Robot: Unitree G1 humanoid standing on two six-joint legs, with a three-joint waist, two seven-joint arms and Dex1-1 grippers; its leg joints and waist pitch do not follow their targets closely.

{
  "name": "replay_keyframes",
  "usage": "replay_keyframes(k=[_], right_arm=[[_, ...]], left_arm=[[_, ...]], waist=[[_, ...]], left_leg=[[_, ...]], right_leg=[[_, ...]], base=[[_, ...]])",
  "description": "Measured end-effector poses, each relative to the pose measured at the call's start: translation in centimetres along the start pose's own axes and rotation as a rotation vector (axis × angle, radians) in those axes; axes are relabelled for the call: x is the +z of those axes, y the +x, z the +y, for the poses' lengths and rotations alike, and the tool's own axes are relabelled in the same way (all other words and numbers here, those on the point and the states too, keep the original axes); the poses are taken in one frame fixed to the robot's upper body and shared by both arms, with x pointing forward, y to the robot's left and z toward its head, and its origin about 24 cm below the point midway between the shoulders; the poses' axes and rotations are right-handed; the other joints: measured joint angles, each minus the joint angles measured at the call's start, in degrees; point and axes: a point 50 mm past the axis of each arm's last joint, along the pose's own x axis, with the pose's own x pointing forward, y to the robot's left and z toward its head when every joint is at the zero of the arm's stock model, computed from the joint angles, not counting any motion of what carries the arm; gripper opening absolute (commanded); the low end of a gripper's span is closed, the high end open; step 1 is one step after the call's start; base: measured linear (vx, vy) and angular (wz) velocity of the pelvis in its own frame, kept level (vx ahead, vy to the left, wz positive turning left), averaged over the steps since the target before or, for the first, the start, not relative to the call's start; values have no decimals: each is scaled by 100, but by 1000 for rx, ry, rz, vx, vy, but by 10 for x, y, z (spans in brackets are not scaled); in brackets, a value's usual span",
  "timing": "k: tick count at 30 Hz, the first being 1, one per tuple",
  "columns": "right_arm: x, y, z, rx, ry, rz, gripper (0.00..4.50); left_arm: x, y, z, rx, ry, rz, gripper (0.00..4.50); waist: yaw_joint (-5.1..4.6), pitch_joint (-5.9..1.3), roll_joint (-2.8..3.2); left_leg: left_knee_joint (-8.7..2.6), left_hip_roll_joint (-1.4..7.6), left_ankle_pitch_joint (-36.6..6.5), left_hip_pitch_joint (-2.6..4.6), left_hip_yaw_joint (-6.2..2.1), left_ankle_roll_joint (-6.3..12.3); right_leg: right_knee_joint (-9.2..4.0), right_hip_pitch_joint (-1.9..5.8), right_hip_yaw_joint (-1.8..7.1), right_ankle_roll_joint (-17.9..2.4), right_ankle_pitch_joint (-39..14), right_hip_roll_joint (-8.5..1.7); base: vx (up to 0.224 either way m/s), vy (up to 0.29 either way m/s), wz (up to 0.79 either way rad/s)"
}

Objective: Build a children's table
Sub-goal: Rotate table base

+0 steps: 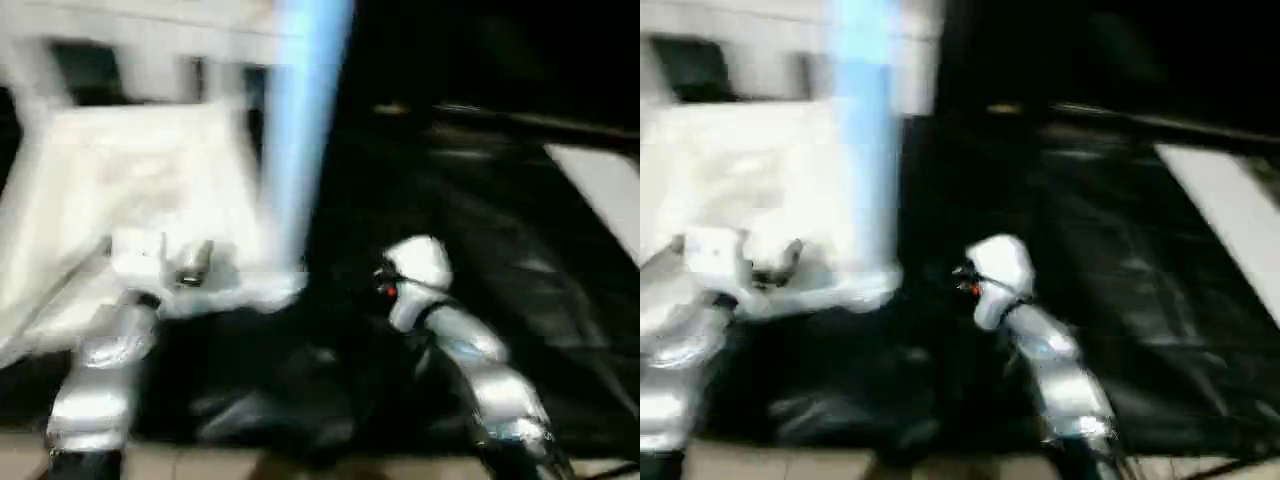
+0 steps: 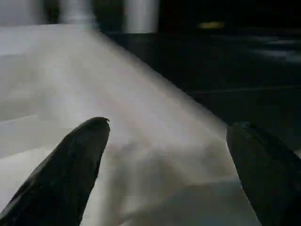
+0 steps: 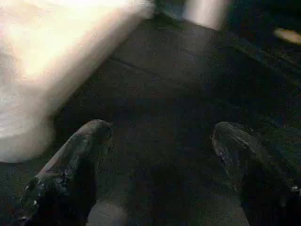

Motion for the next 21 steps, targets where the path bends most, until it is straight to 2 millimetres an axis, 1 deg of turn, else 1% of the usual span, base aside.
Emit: replay_keyframes(k=[1,2,3,4,5,6,7,9,10,11,13,15,17,18,21], right_arm=[[3,-1,-2,-15,5,-12,387],[6,0,-1,-12,7,-29,387],[9,2,1,-5,17,-43,387],[11,3,8,29,26,-56,387],[13,3,11,58,24,-62,387],[13,3,10,79,18,-62,387],[13,1,8,95,4,-55,387],[12,-3,-1,116,-32,-31,387],[12,-4,-4,144,-50,-20,387],[12,-5,-7,165,-64,-13,387],[13,-5,-12,212,-86,5,387],[15,-5,-14,243,-107,11,387],[12,-8,-15,313,-147,42,387],[11,-9,-16,343,-161,57,387],[7,-13,-17,424,-197,109,387]], left_arm=[[3,-2,3,-28,1,-8,444],[6,-4,7,-41,3,-16,444],[6,-7,13,-47,3,-18,444],[7,-11,19,-84,18,-10,444],[9,-12,21,-136,51,-2,444],[11,-14,23,-179,85,6,444],[13,-14,26,-217,120,13,444],[19,-12,30,-284,181,24,444],[21,-11,30,-359,220,42,444],[22,-9,30,-422,245,58,444],[25,-8,29,-539,286,94,444],[23,-8,28,-595,294,119,444],[21,-4,27,-685,307,159,418],[21,-4,29,-718,313,181,418],[21,-3,35,-804,359,276,385]], waist=[[31,-3,59],[54,-3,167],[54,16,208],[45,33,240],[51,39,237],[63,55,261],[66,60,269],[57,91,300],[48,108,323],[48,116,335],[44,126,351],[38,131,359],[42,133,364],[43,133,364],[44,132,373]], left_leg=[[-292,38,215,-144,-55,-163],[-582,134,263,-241,-74,-376],[-569,197,368,-290,-78,-576],[-562,255,374,-296,-72,-590],[-569,264,380,-297,-62,-597],[-594,277,386,-285,-35,-602],[-632,286,413,-262,8,-619],[-703,337,459,-175,133,-603],[-730,357,479,-134,186,-615],[-746,357,479,-100,209,-614],[-764,360,481,-91,222,-618],[-769,367,483,-93,230,-619],[-778,381,497,-95,251,-622],[-782,387,500,-95,265,-625],[-795,413,523,-94,298,-632]], right_leg=[[11,33,-27,10,8,99],[25,43,-98,8,7,231],[18,48,-181,-15,6,273],[-16,69,-236,-41,12,293],[-63,72,-239,-49,12,292],[-86,87,-233,-85,-1,290],[-104,103,-228,-91,1,274],[-107,154,-218,-96,8,232],[-97,175,-214,-85,1,211],[-95,177,-203,-62,-13,204],[-94,175,-203,-71,-6,198],[-89,171,-206,-82,8,201],[-80,168,-211,-97,18,208],[-80,166,-213,-116,30,210],[-83,160,-215,-122,23,220]], base=[[52,-27,6],[-136,-37,-5],[-108,-38,-15],[-108,-38,-15],[0,0,0],[0,0,0],[0,0,0],[-71,-23,6],[-78,-32,6],[-64,-27,1],[0,0,0],[0,0,0],[0,0,0],[0,0,0],[0,0,0]])
